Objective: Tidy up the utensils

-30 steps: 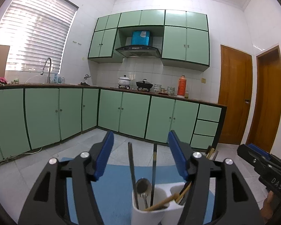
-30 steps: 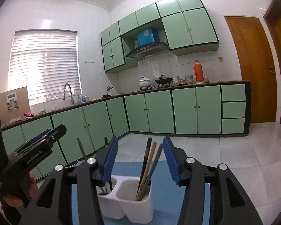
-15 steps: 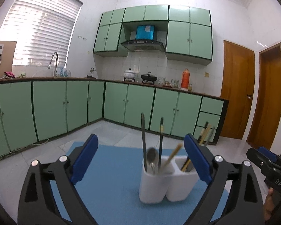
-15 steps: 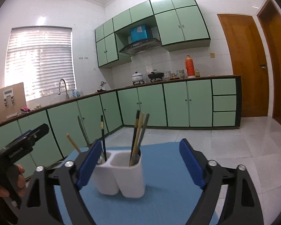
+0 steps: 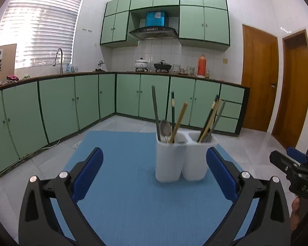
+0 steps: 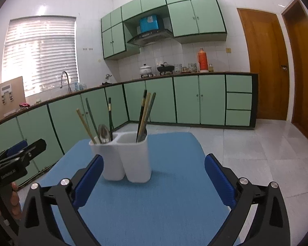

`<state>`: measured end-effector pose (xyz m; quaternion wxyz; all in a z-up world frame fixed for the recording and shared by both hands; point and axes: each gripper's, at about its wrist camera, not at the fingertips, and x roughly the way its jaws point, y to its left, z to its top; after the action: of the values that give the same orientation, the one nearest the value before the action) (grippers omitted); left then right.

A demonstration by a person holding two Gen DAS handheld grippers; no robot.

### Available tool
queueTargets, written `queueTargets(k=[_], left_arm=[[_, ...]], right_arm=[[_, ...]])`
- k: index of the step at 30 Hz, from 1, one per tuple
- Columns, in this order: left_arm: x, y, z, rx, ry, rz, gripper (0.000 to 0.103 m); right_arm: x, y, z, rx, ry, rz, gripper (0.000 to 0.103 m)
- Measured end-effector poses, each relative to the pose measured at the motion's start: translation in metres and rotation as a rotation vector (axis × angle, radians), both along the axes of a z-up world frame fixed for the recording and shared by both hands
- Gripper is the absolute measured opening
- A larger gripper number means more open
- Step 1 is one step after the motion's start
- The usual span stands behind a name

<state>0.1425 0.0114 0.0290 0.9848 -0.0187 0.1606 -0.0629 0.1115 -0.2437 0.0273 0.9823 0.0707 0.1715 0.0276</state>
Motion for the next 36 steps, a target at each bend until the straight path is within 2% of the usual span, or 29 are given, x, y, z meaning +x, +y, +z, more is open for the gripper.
queueTargets(k=[12, 18, 27, 36], left_arm=[[-0.043, -0.001, -0.014, 0.031, 0.035, -0.017, 0.098], [-0.054, 0.001, -0.007, 0.001, 0.036, -0.017, 0.098], [-0.056, -0.004, 0.004, 0.016, 0.108, -0.032, 0.098], [-0.059, -0.010, 0.022, 0.041, 0.125, -0.043, 0.098]], right_arm=[[-0.035, 0.011, -0.011, 0.008, 0.042, 0.040, 0.097], [-0.043, 0.014, 0.000, 0.009, 0.037, 0.046, 0.097], [-0.045, 0.019, 0.017, -0.024, 0.089, 0.026, 0.097], [-0.044, 0.021, 0.030, -0.041, 0.140, 0.034, 0.097]])
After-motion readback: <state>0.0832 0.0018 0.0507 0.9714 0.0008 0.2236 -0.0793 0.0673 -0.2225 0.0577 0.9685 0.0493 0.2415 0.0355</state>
